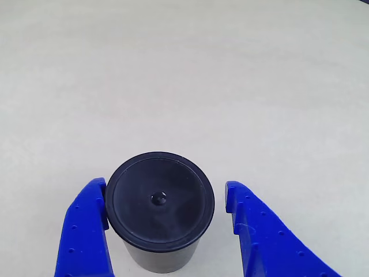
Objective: Place the black cylinder in the wooden box then return to rest.
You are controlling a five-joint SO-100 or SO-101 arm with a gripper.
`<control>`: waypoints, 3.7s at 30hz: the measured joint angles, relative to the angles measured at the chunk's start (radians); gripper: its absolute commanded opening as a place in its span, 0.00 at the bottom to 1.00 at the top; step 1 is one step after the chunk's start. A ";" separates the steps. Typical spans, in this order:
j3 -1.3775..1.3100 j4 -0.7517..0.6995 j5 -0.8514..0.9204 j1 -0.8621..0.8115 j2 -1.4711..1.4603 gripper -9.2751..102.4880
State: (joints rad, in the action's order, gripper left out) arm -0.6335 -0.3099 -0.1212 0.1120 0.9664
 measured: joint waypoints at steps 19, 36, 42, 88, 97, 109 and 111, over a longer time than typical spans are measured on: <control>-0.021 0.000 0.000 0.002 0.038 0.26; -0.021 0.000 0.034 0.002 0.038 0.26; -0.021 0.000 0.041 0.002 0.031 0.25; 1.144 0.167 0.063 -0.052 -1.092 0.25; 1.401 0.239 0.038 -0.094 -1.270 0.25; 1.529 0.387 0.038 -0.137 -1.299 0.25; 1.529 0.416 0.037 -0.140 -1.282 0.25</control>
State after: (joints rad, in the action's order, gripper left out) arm 0.8958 0.1058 -0.0844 -0.0276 -0.3160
